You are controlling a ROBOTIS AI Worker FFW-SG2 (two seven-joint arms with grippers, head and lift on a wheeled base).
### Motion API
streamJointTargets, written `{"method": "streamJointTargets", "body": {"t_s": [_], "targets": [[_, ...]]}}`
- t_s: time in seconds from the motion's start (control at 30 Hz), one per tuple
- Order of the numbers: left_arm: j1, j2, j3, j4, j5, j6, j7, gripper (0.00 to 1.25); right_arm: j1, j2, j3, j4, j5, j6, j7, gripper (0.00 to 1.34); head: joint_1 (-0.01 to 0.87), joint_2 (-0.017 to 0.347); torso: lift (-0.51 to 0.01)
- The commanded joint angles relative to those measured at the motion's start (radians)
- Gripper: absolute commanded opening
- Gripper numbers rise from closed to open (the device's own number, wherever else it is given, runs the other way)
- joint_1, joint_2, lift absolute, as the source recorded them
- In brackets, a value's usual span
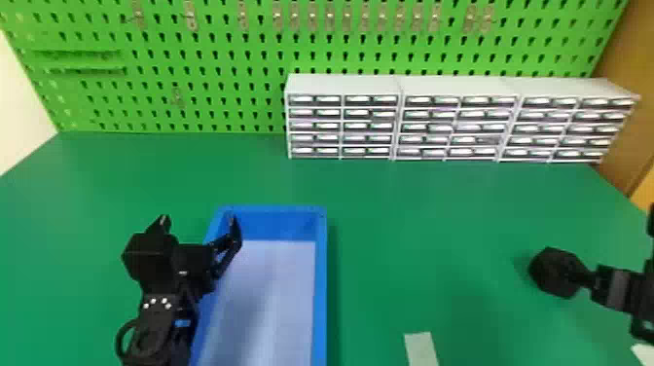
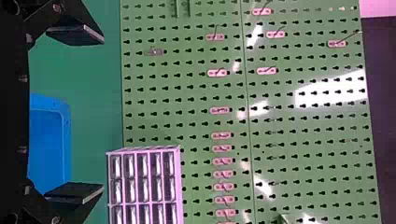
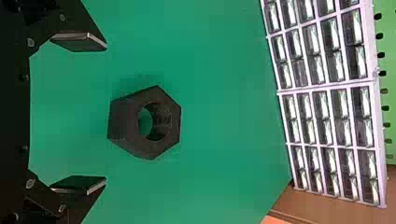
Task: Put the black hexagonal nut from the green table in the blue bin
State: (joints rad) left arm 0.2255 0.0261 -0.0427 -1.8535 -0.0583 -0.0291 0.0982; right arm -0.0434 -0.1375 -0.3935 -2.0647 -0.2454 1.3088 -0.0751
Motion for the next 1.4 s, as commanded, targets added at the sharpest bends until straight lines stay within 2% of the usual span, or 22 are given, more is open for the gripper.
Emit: {"method": "streamJointTargets", "body": {"t_s": [0.0, 0.1, 0.53, 0.73, 1.03, 1.27, 1.37], "targets": [[0.0, 0.0, 0.0, -0.001, 0.0, 0.0, 0.0, 1.08, -0.01, -0.007, -0.002, 0.012, -0.002, 0.003, 0.0, 1.07, 0.657, 0.057, -0.095], [0.0, 0.0, 0.0, -0.001, 0.0, 0.0, 0.0, 1.08, -0.026, -0.014, 0.001, 0.031, -0.002, 0.006, 0.0, 1.07, 0.657, 0.057, -0.095], [-0.002, 0.0, -0.002, 0.0, 0.0, 0.0, 0.0, 1.08, -0.108, -0.077, 0.018, 0.161, -0.006, -0.003, 0.0, 1.07, 0.657, 0.057, -0.095], [-0.002, 0.0, -0.002, 0.0, -0.002, 0.0, 0.0, 1.08, -0.139, -0.114, 0.036, 0.224, -0.009, -0.023, 0.0, 1.06, 0.657, 0.057, -0.095], [-0.002, 0.0, -0.002, 0.0, -0.002, 0.0, 0.0, 1.08, -0.188, -0.172, 0.074, 0.362, -0.044, -0.082, 0.011, 1.07, 0.657, 0.057, -0.095], [-0.003, 0.0, -0.002, 0.0, -0.002, 0.0, 0.0, 1.08, -0.219, -0.18, 0.085, 0.446, -0.026, -0.111, 0.04, 1.07, 0.657, 0.057, -0.095], [-0.005, 0.0, 0.0, 0.0, -0.003, 0.0, 0.0, 1.08, -0.245, -0.185, 0.096, 0.488, 0.025, -0.123, 0.089, 1.07, 0.657, 0.057, -0.095]]}}
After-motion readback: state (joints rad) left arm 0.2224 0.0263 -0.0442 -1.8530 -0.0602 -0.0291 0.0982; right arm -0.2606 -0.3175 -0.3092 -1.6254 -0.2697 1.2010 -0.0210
